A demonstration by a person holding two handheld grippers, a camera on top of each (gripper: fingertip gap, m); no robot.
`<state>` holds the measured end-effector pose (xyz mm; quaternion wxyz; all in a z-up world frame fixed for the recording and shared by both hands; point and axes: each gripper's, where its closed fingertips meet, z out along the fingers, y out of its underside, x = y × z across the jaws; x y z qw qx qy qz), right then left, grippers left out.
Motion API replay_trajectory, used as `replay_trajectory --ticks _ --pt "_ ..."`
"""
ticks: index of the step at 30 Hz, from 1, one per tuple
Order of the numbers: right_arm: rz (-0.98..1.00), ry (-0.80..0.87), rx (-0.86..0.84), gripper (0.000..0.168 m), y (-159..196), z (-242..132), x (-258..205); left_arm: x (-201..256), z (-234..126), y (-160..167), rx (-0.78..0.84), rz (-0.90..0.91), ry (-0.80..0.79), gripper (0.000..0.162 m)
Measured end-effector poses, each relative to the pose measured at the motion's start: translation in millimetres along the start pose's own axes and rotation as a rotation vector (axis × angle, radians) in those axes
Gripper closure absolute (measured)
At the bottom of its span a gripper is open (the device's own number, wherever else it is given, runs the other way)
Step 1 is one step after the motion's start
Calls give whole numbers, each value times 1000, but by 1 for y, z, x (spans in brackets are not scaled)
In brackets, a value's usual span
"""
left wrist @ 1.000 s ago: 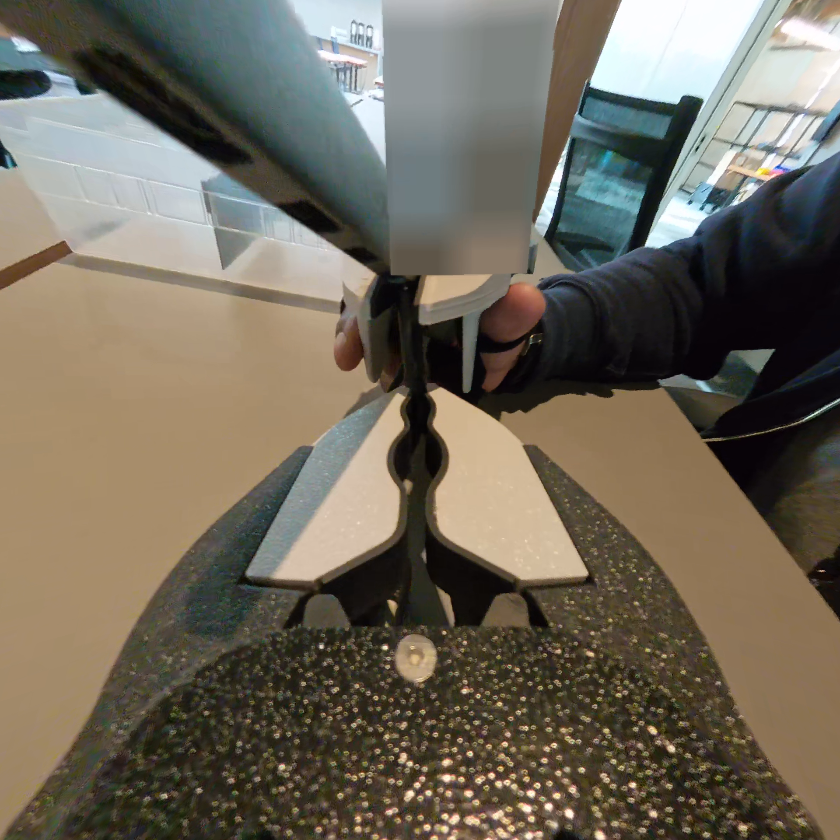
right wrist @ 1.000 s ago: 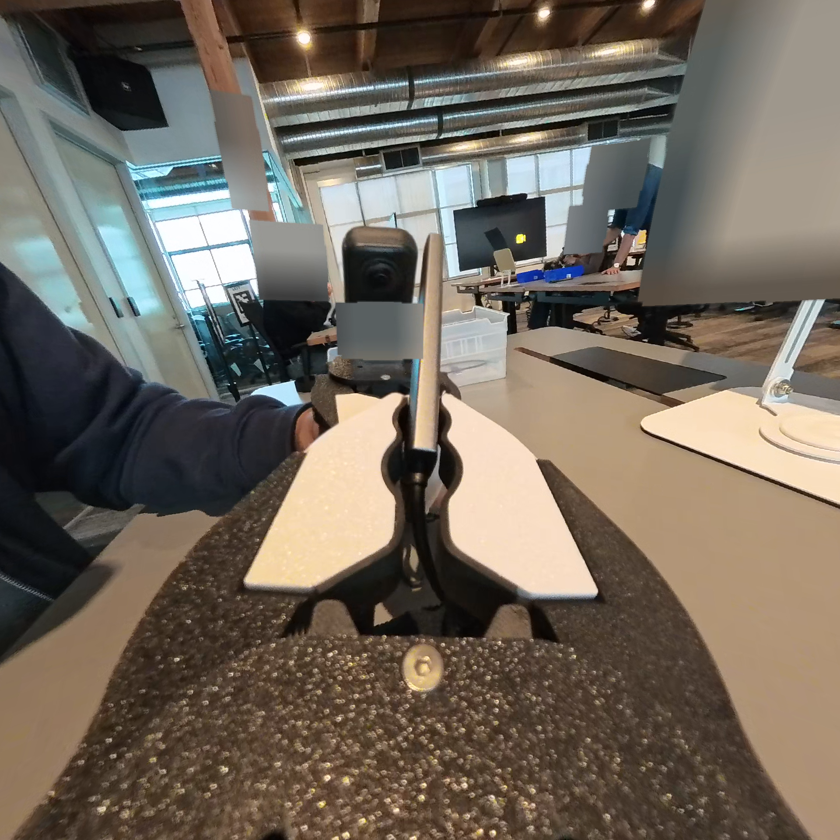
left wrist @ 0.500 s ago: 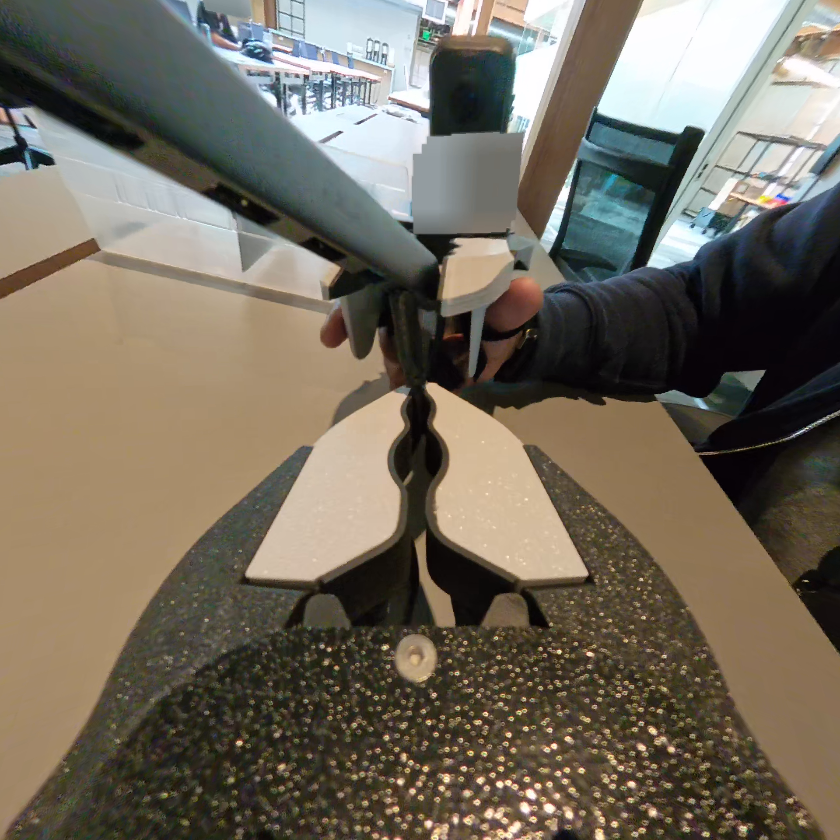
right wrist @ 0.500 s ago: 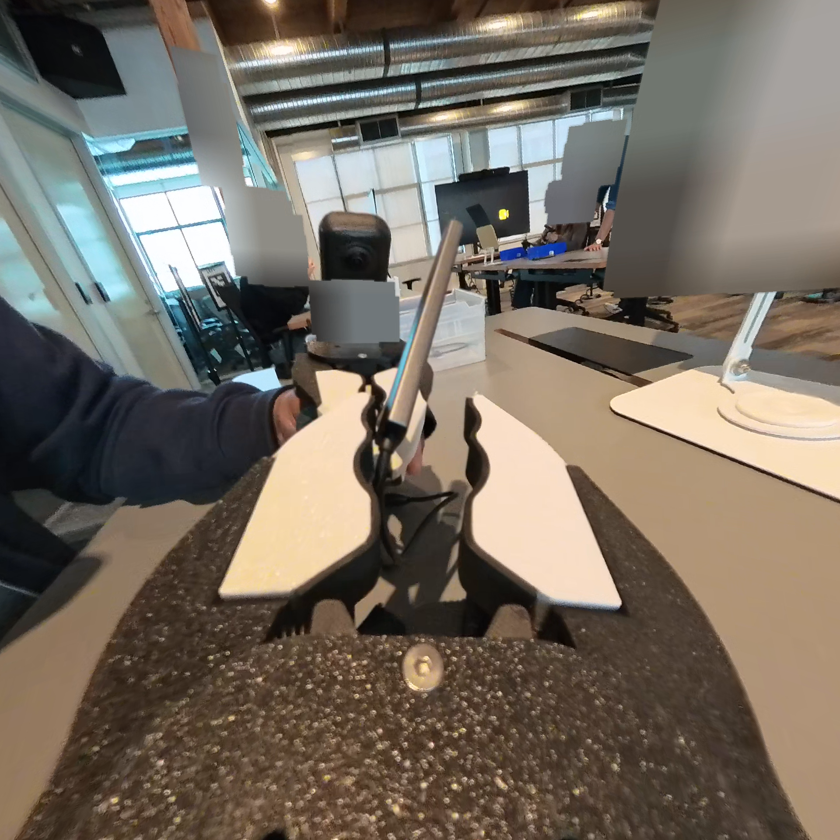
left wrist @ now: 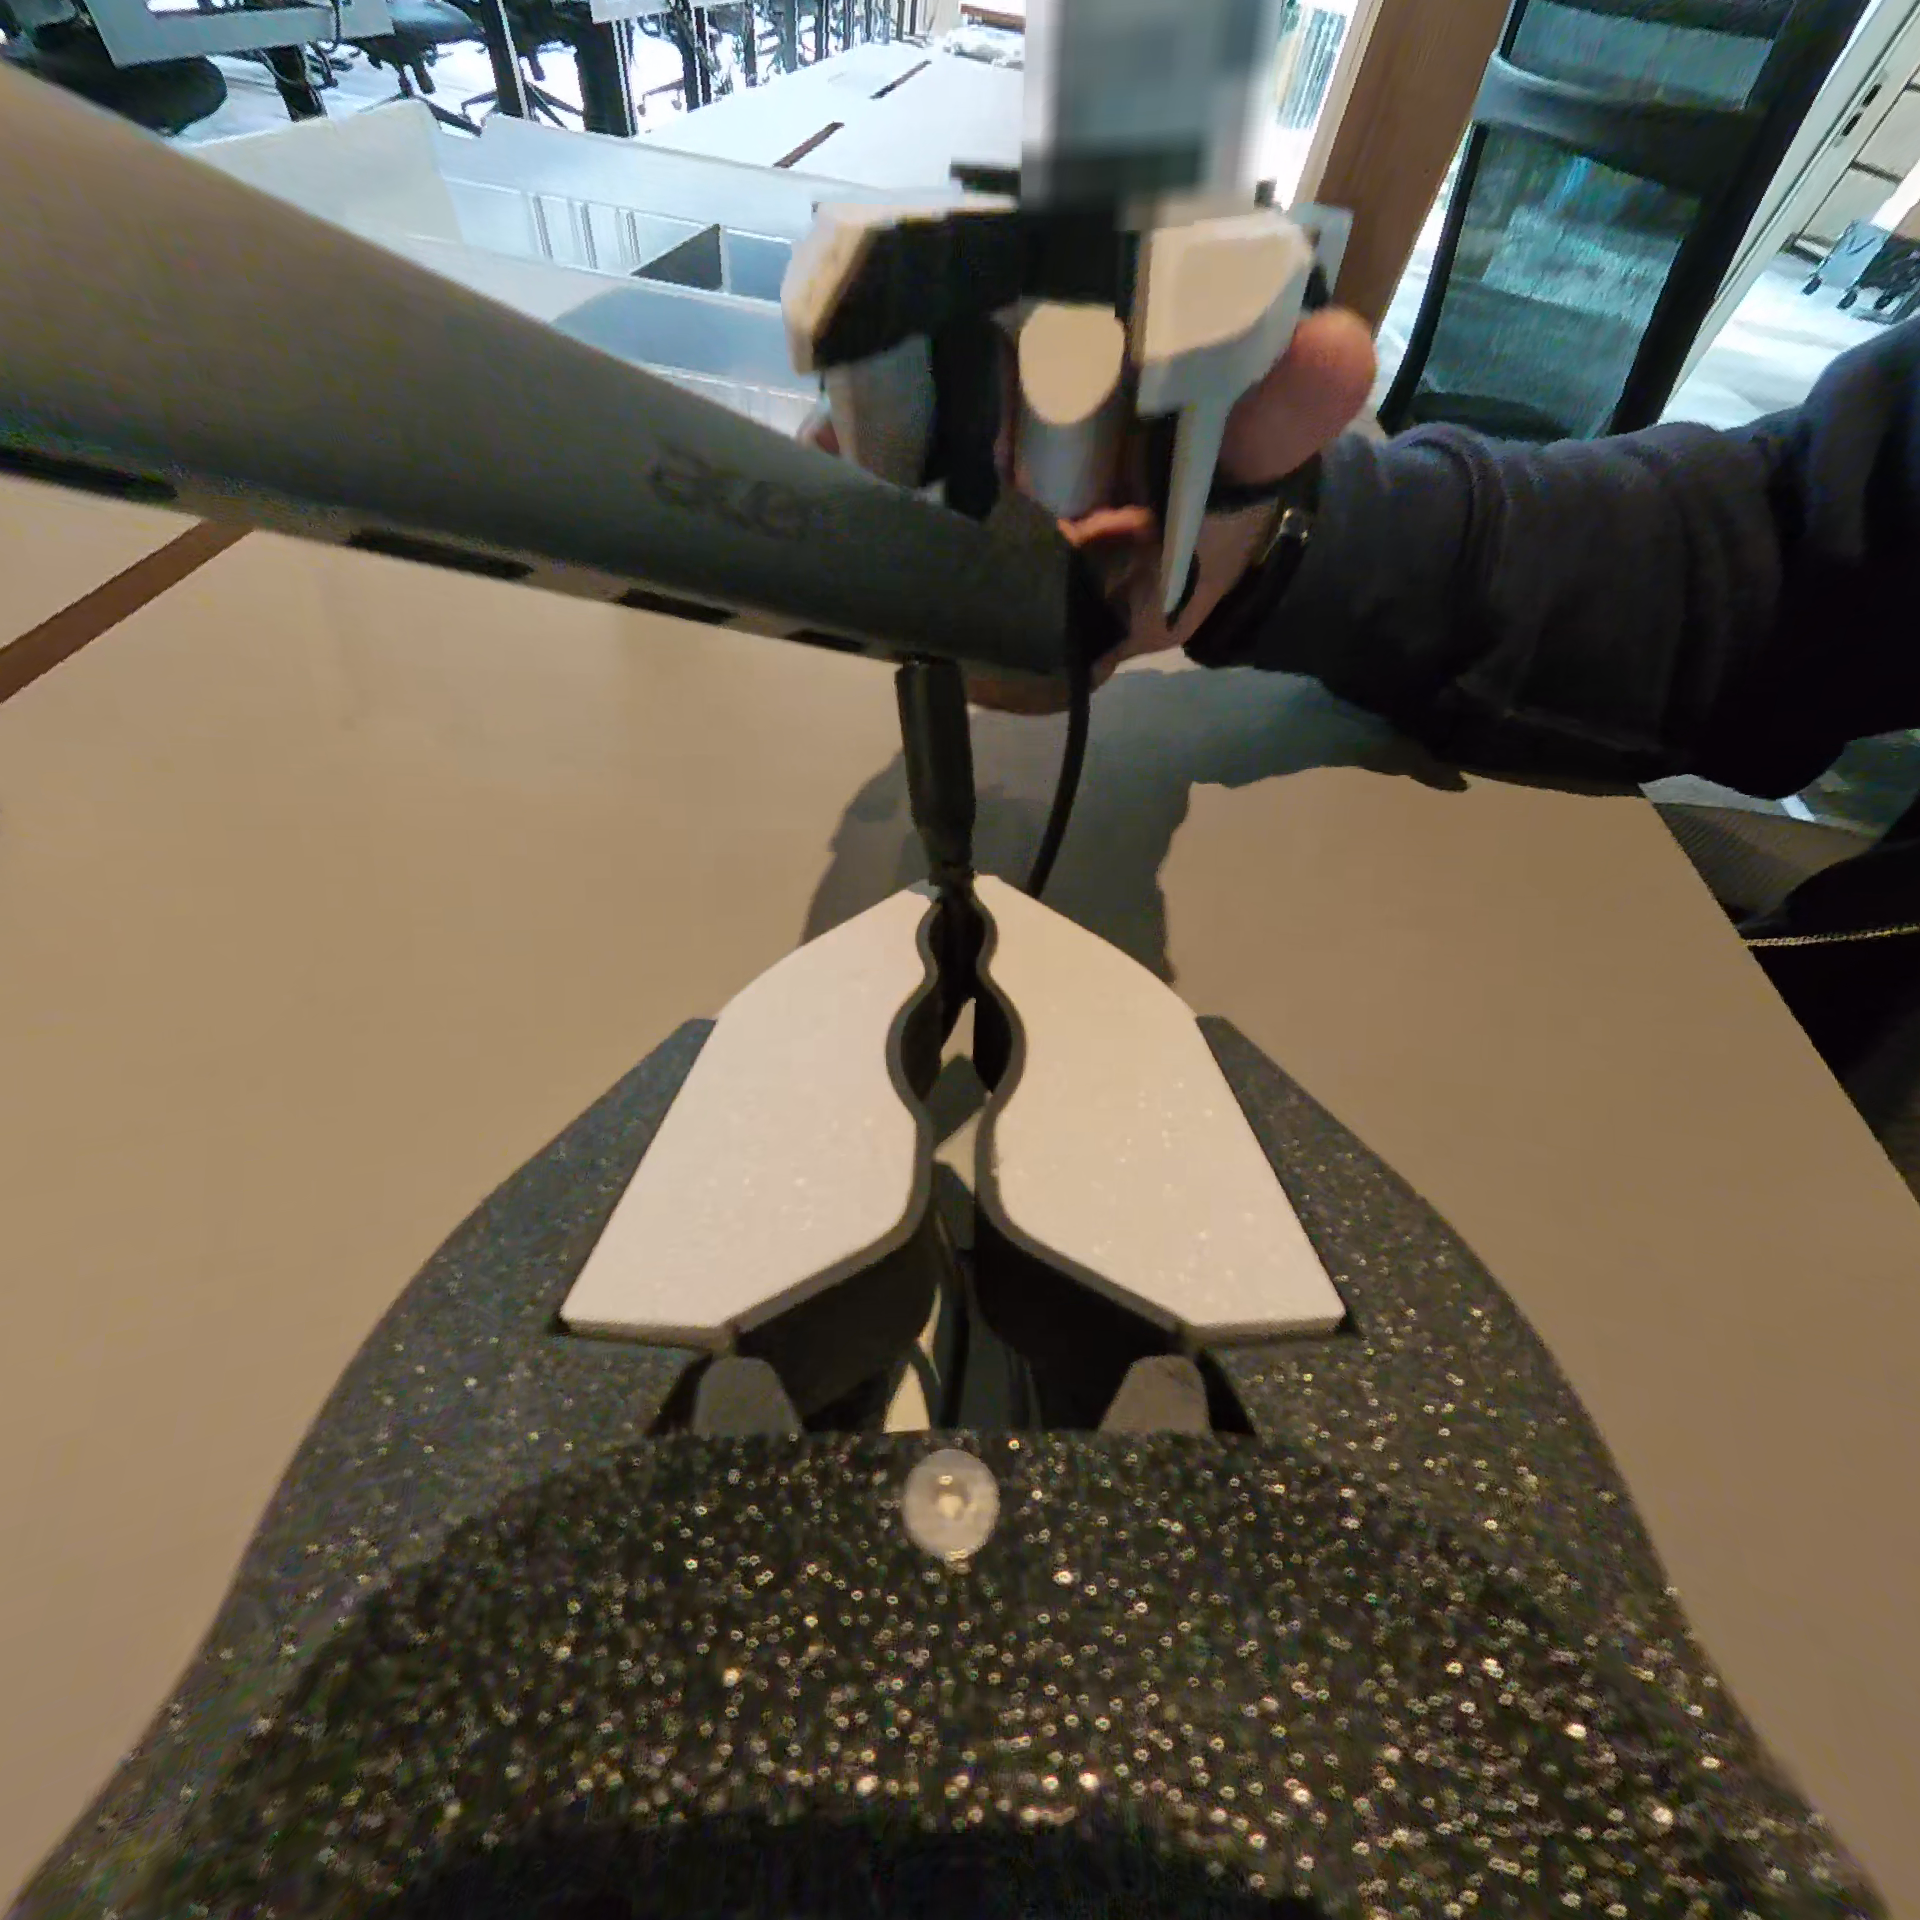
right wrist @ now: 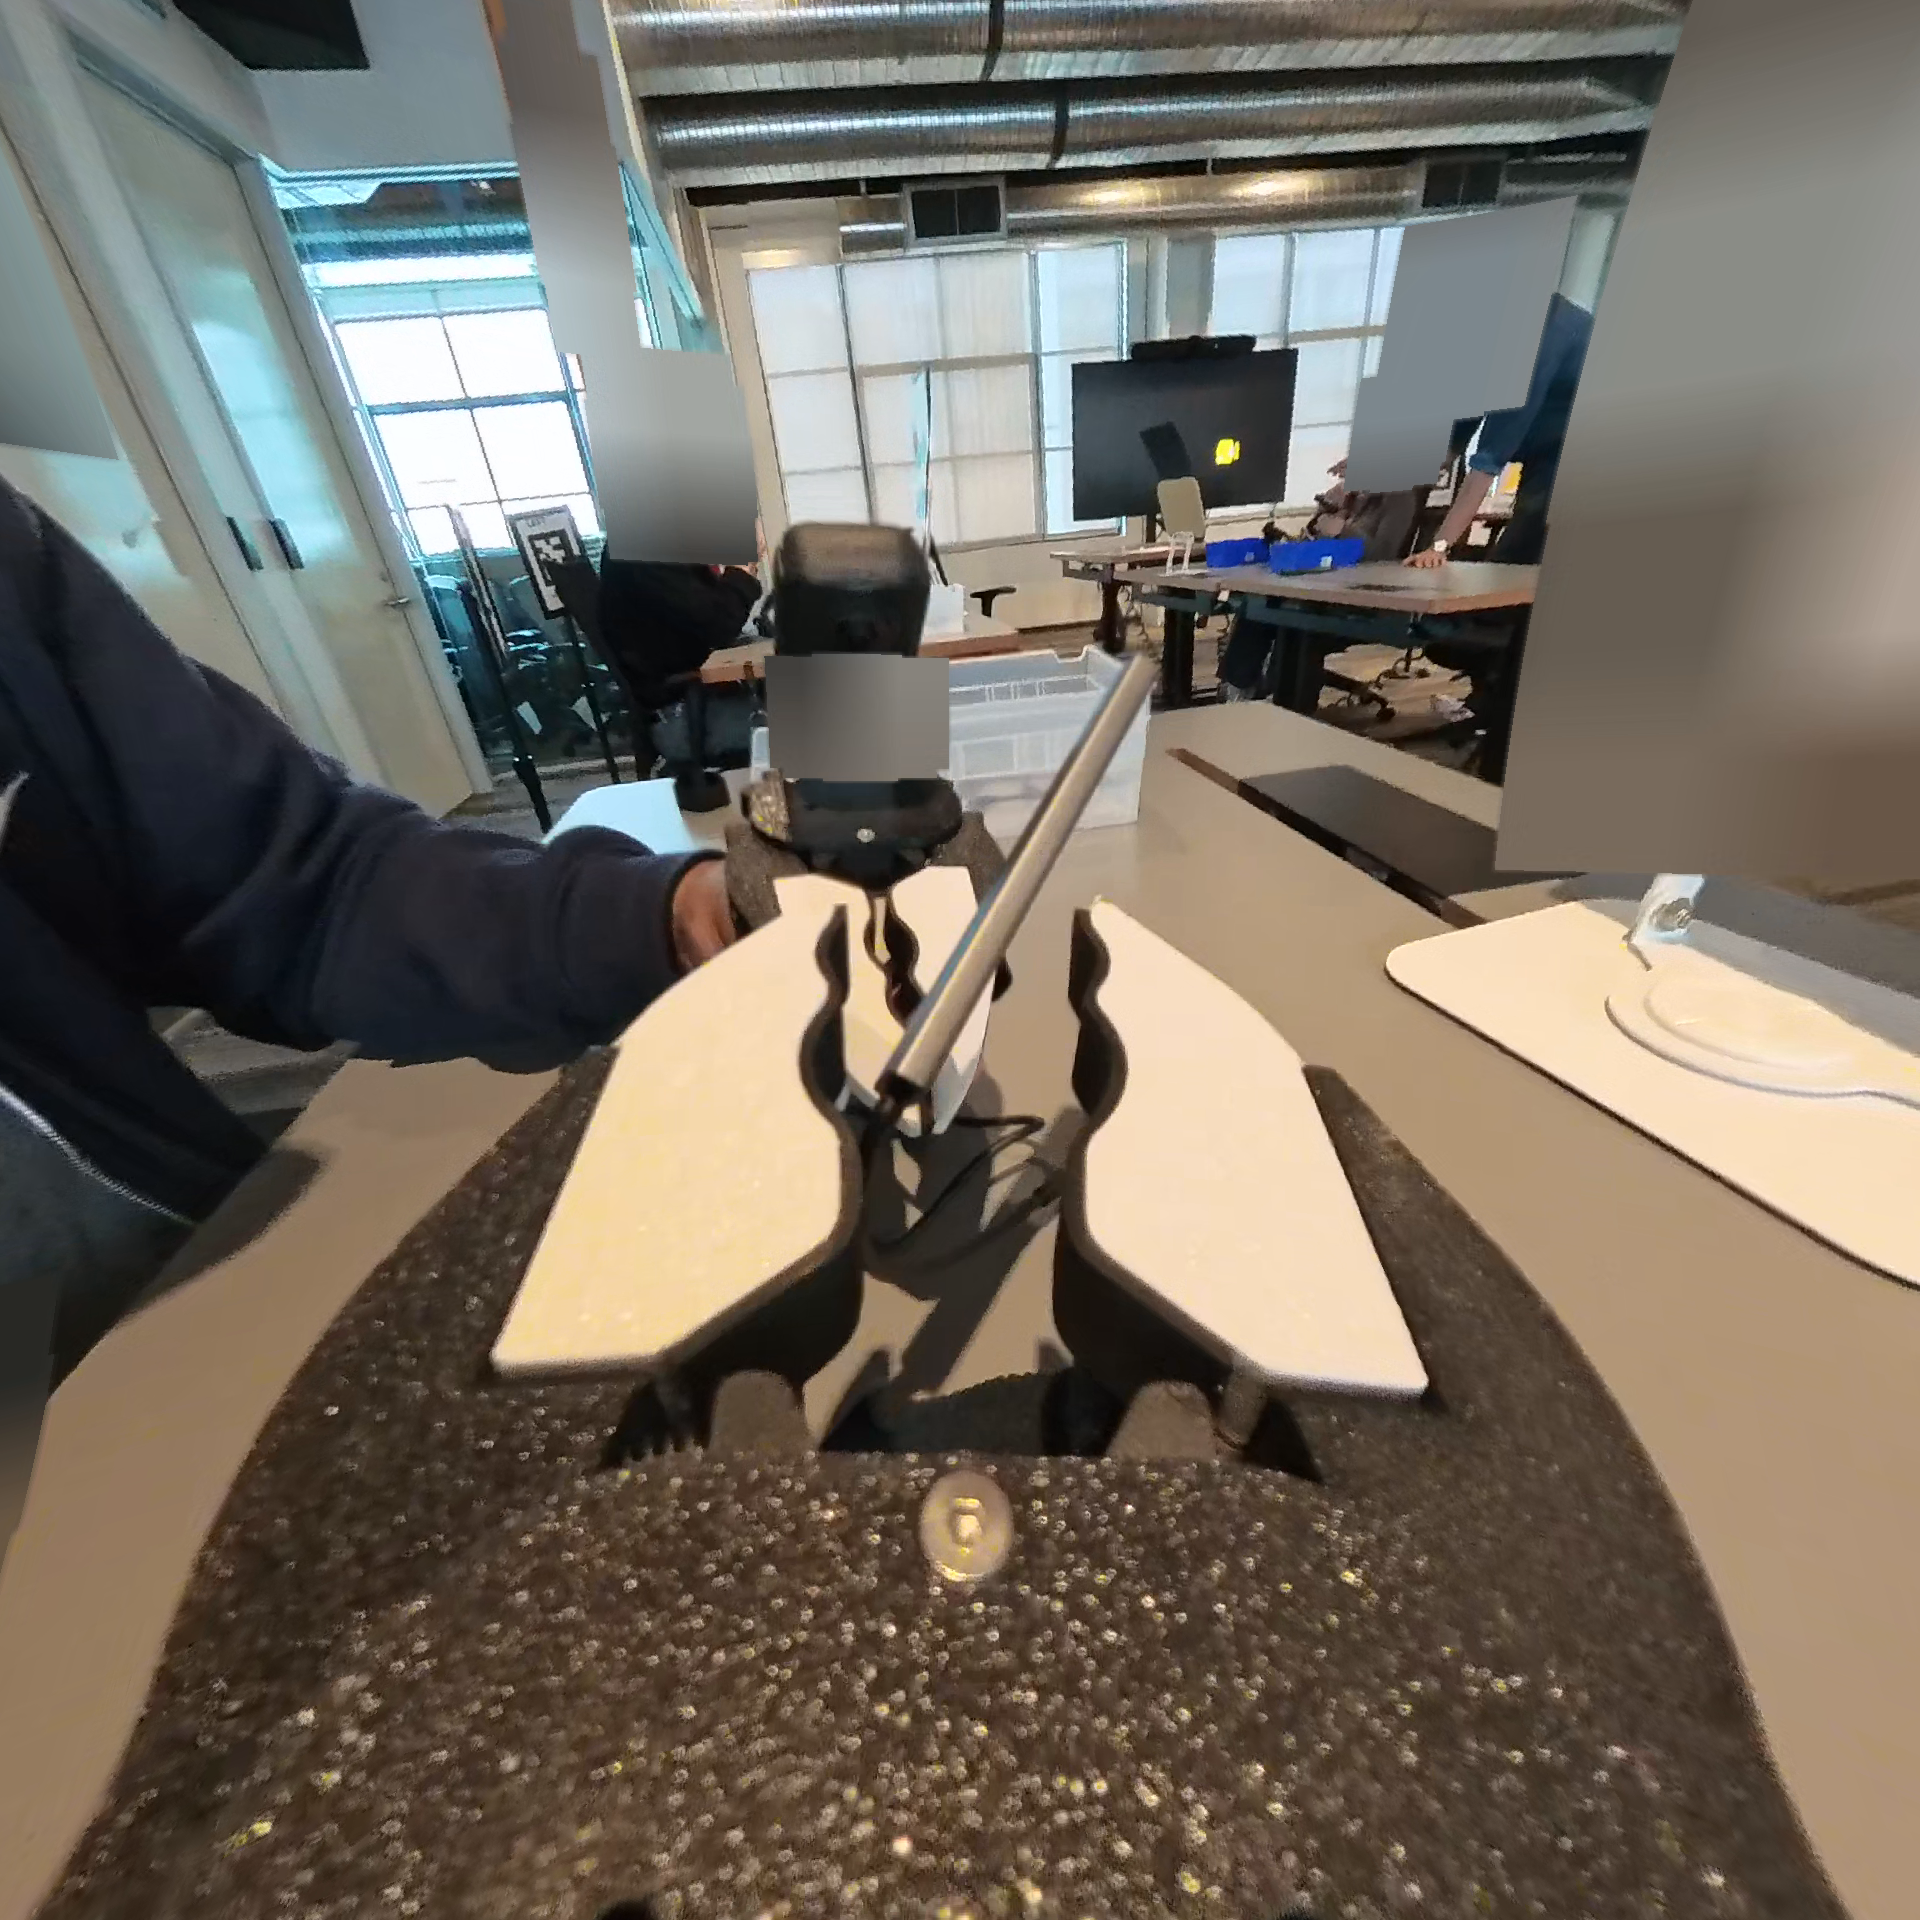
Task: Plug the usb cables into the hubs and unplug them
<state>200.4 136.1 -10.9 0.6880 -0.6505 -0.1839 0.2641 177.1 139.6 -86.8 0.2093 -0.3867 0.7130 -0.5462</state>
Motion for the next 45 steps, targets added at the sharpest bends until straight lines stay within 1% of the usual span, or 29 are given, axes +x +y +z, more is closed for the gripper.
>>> replay_trajectory --ticks 5,13,24,28,30,31,36,41,45 --pt "28 -4 21 129 -11 -12 4 -2 5 9 -64 37 -32 162" --pt "-16 19 -143 129 18 -1 4 -3 10 22 -162 111 -74 162" --pt "53 116 -251 131 43 2 22 -4 11 27 -188 123 -80 162" --pt "69 173 -283 135 43 -5 33 -6 9 21 -148 109 -91 162" --pt "118 224 -306 136 44 -12 43 -9 5 16 -122 106 -108 162" --pt "165 223 -311 136 46 -14 45 -11 3 13 -109 103 -116 162" --pt "432 154 -297 136 61 -16 46 -13 0 10 -77 93 -125 162" --pt "627 66 -349 134 81 -13 35 -9 3 9 -77 113 -112 162" --pt "742 -48 -315 136 77 -8 20 -8 4 9 -71 117 -108 162"
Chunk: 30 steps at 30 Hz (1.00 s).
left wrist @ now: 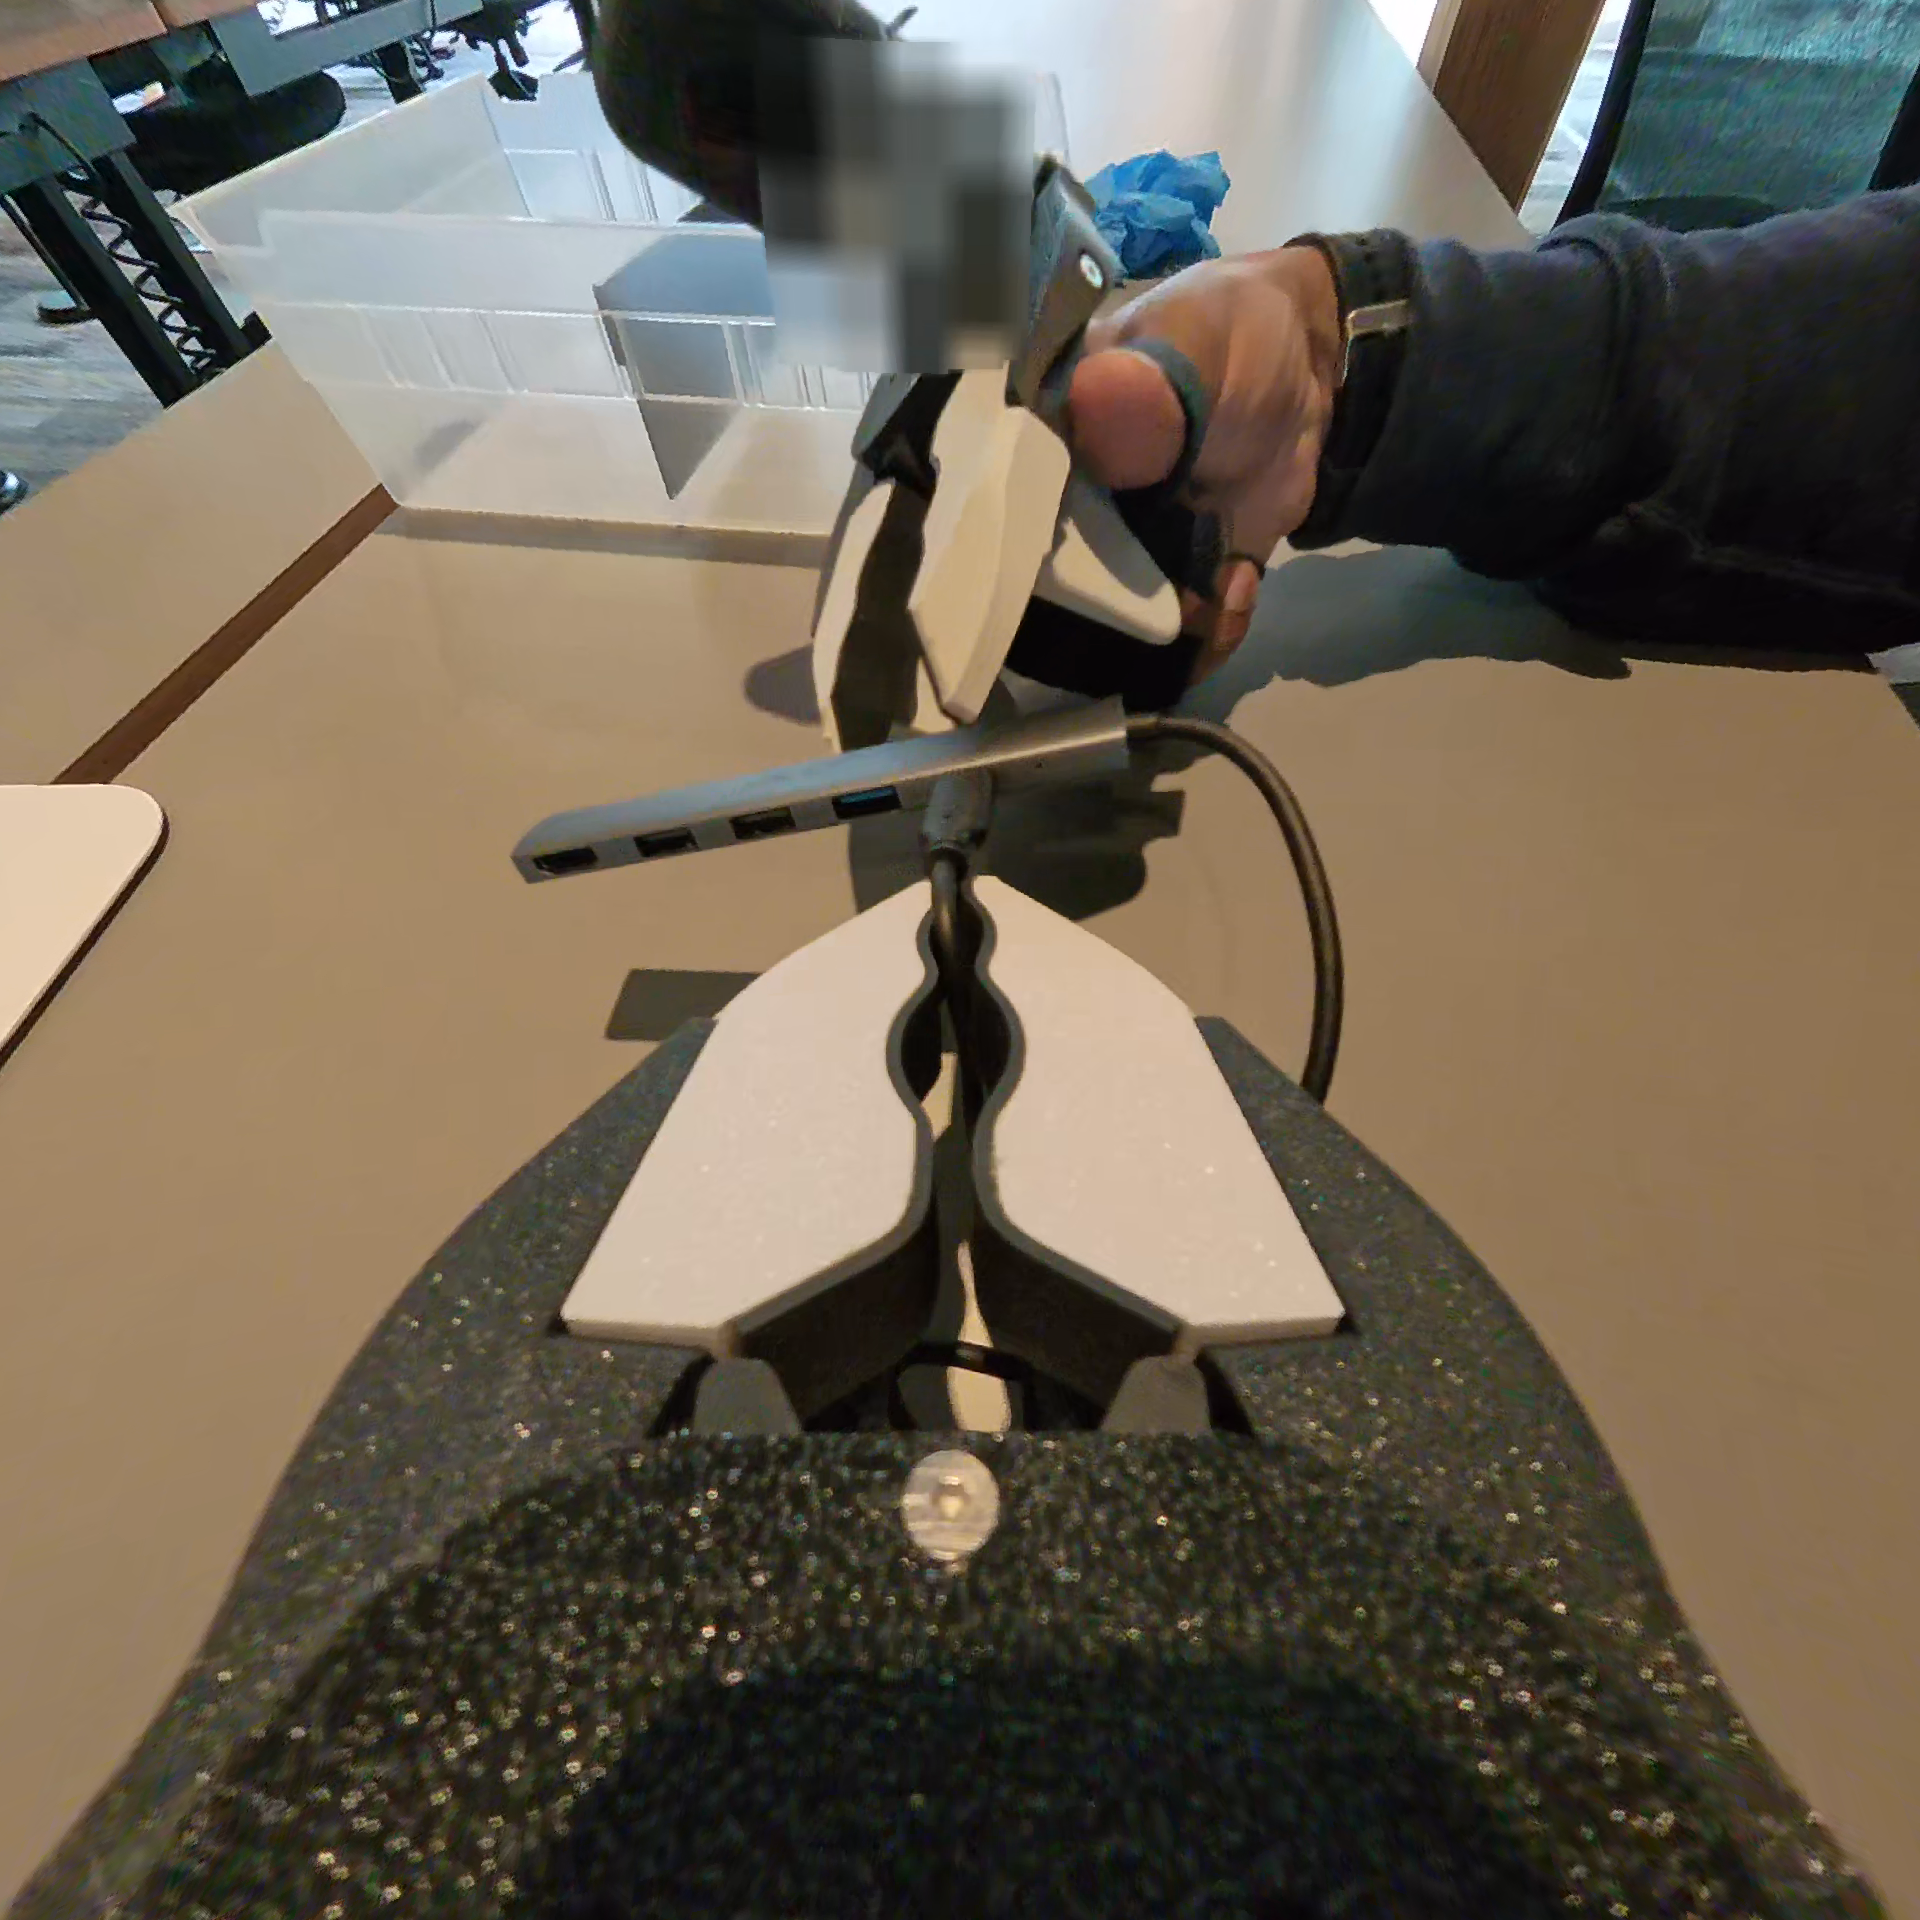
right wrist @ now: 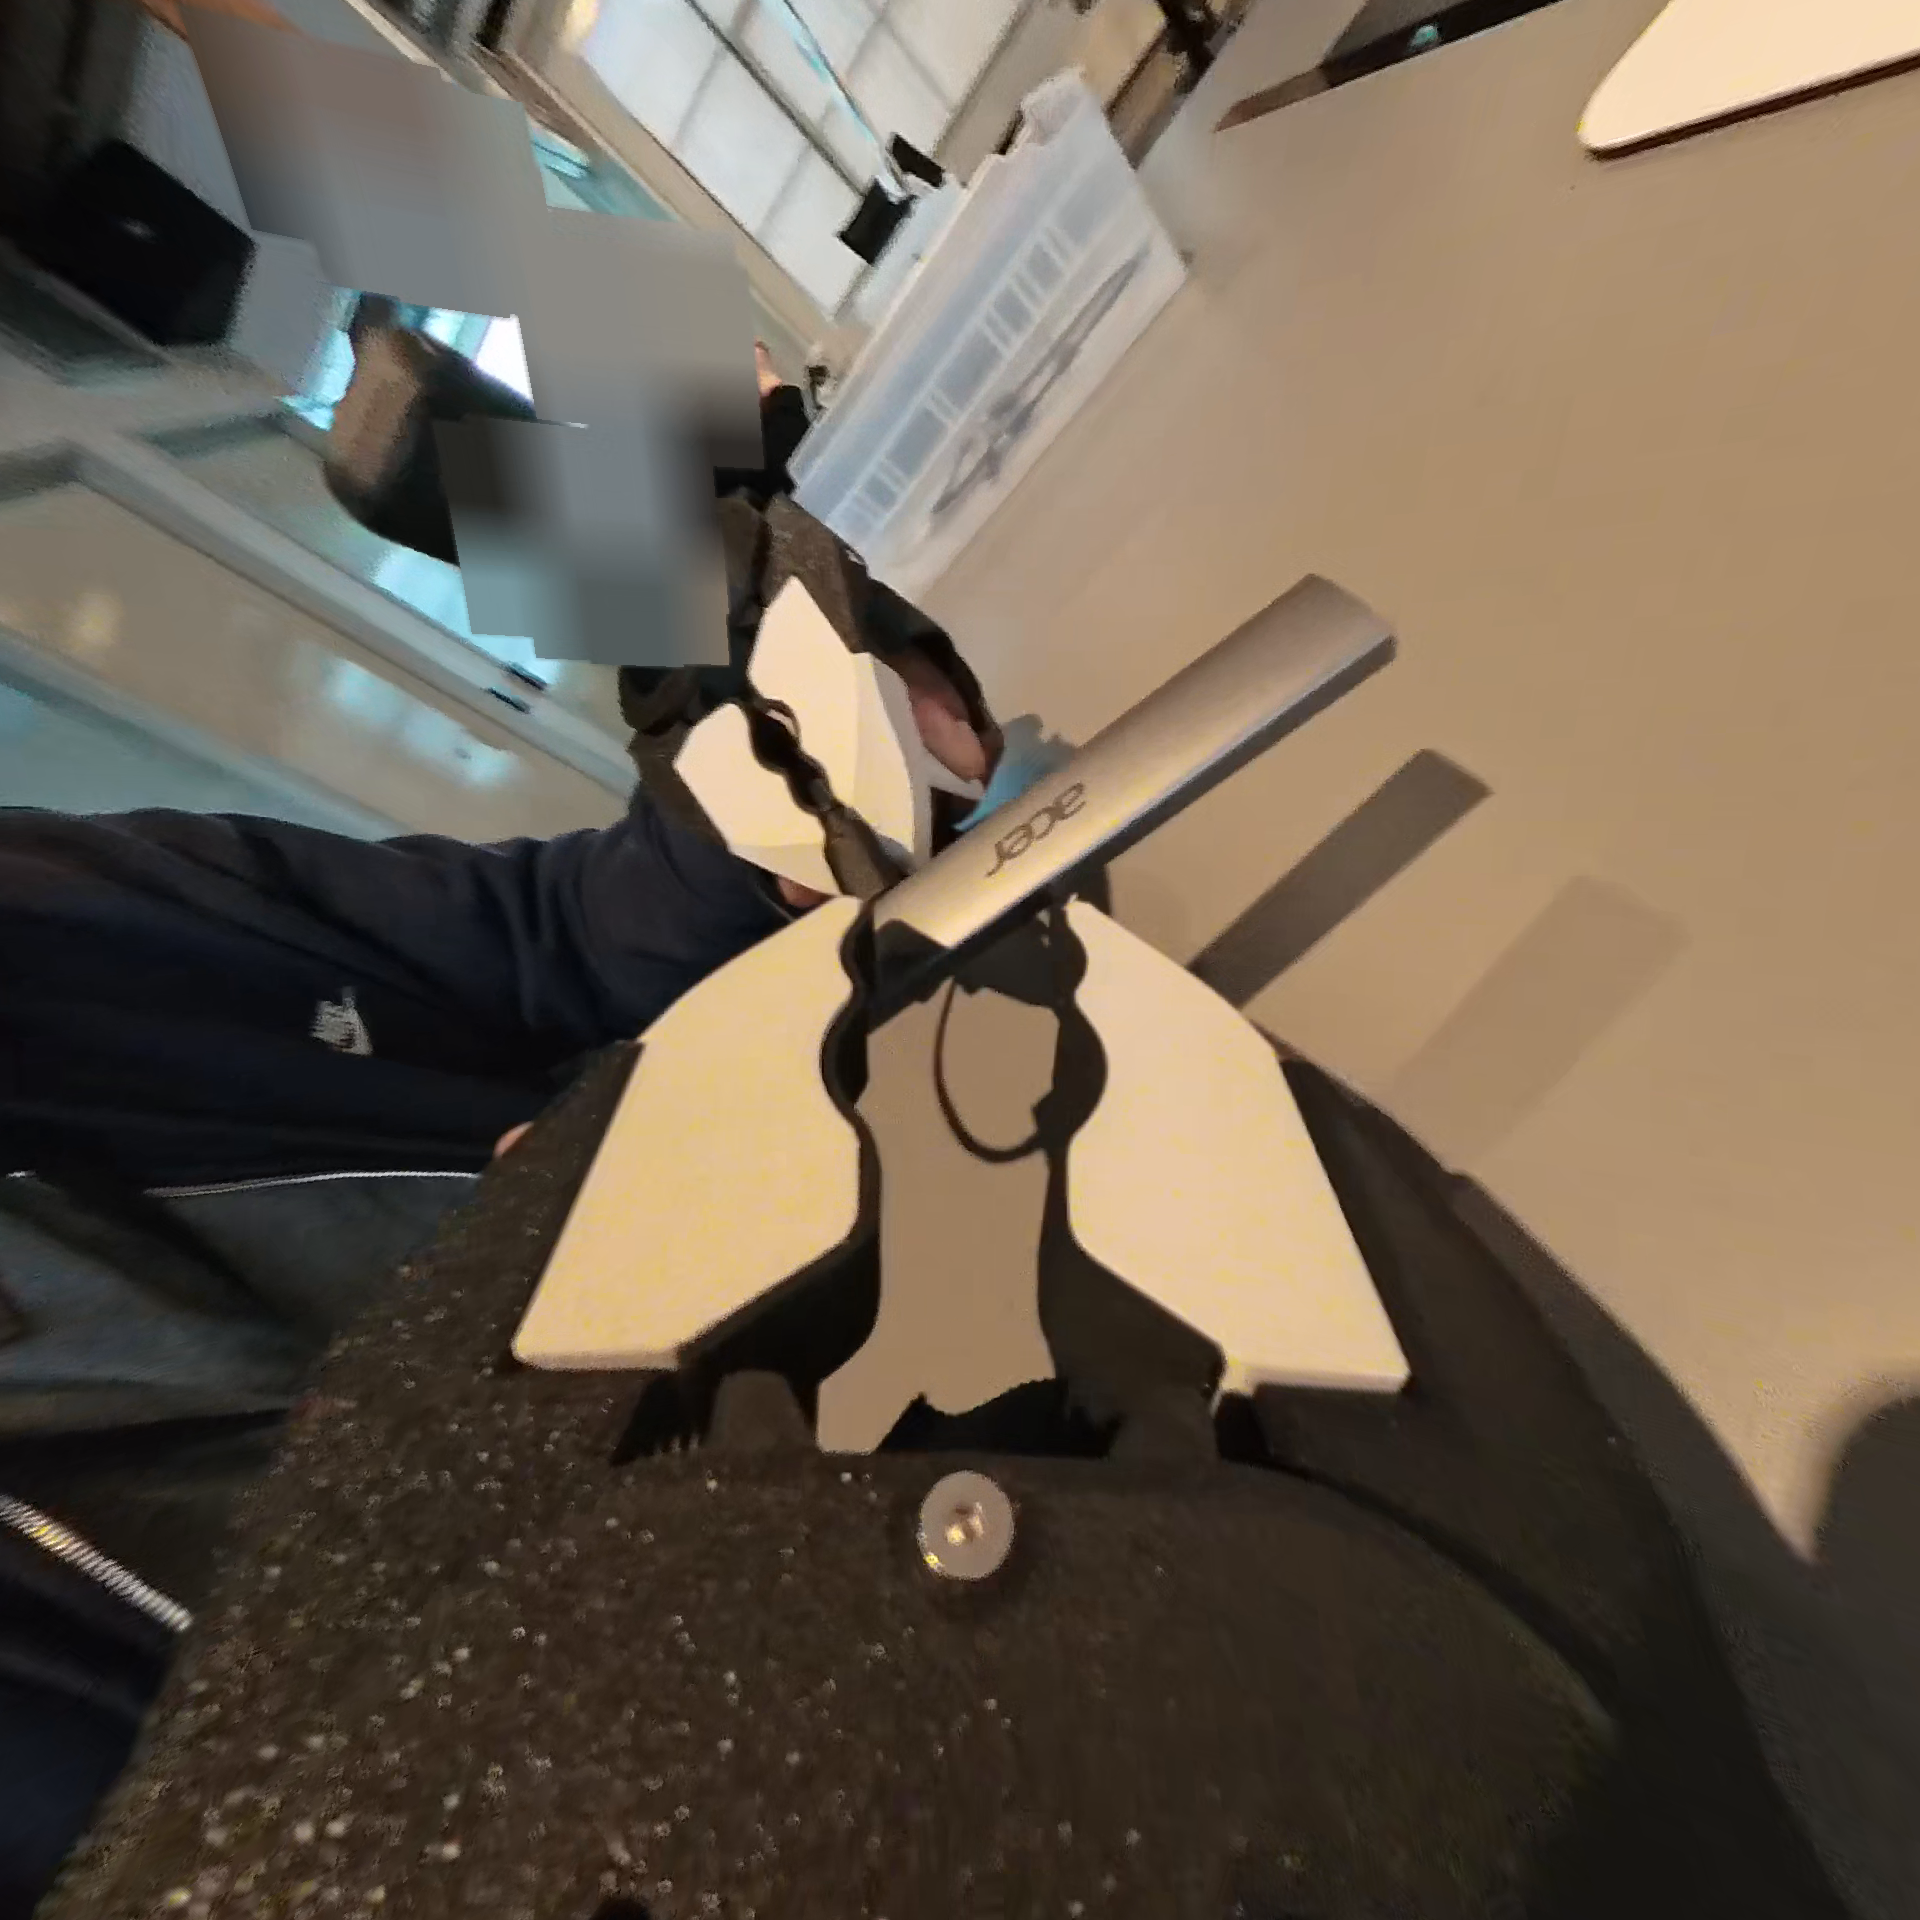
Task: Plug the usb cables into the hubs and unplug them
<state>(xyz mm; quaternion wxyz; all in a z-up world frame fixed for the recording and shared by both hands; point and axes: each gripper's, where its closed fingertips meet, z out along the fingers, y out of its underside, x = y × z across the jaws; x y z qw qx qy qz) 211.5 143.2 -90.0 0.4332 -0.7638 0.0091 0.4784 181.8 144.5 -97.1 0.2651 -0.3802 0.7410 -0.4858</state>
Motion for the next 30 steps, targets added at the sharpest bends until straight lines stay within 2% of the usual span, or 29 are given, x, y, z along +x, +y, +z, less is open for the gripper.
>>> replay_trajectory --ticks 18,30 --pt "28 -36 -56 140 13 10 0 26 5 3 -26 92 136 162" --pt "-120 3 -1 151 0 4 -2 21 6 12 -57 48 133 162"
